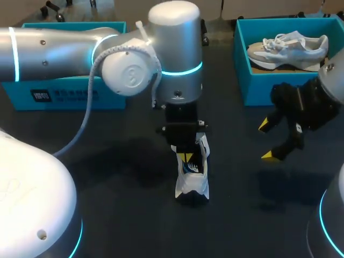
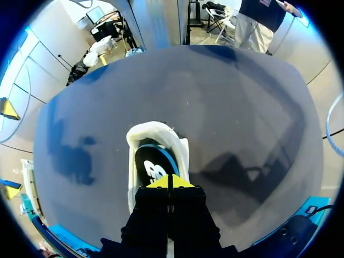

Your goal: Take the shoe out of the shoebox, open the shoe tongue, remove and reinsert the insole, then place the shoe into the shoebox

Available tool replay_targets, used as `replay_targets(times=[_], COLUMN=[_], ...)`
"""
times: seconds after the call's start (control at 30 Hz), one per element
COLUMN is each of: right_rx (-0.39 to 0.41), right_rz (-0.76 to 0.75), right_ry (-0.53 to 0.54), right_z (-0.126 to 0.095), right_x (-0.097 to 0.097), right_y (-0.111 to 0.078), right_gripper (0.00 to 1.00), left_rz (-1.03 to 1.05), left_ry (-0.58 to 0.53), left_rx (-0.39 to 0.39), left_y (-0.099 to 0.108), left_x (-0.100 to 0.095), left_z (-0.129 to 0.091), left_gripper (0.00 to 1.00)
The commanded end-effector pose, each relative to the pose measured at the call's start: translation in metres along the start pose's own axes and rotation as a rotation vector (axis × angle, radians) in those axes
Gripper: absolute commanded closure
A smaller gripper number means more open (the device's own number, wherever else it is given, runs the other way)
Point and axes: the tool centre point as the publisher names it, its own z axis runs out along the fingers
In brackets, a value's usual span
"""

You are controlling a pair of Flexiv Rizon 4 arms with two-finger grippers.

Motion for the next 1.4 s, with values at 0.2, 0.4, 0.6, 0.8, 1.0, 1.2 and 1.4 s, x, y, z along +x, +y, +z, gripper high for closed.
replay_targets(times=[0.2, 0.4, 0.6, 0.8, 1.0, 1.2, 1.4], right_rx=[0.001, 0.001, 0.001, 0.001, 0.001, 0.001, 0.001], right_rz=[0.001, 0.001, 0.001, 0.001, 0.001, 0.001, 0.001], right_ry=[-0.002, -0.002, -0.002, -0.002, -0.002, -0.002, -0.002], right_z=[0.001, 0.001, 0.001, 0.001, 0.001, 0.001, 0.001], right_x=[0.001, 0.001, 0.001, 0.001, 0.001, 0.001, 0.001], right_y=[0.0, 0.0, 0.0, 0.0, 0.0, 0.0, 0.0], right_gripper=[0.0, 0.0, 0.0, 0.0, 0.0, 0.0, 0.0], left_rz=[-0.023, -0.046, -0.081, -0.097, -0.107, -0.103, -0.107], left_ry=[0.024, 0.016, -0.019, -0.098, -0.075, -0.055, -0.068], left_rx=[-0.001, 0.003, -0.018, -0.038, -0.084, -0.096, -0.132], left_y=[-0.004, -0.005, -0.005, -0.002, 0.0, -0.002, -0.002], left_x=[-0.001, -0.001, -0.001, -0.005, -0.009, -0.007, -0.009], left_z=[0.023, 0.035, 0.041, 0.017, 0.014, 0.034, 0.049], left_gripper=[1.0, 1.0, 1.0, 1.0, 1.0, 1.0, 1.0])
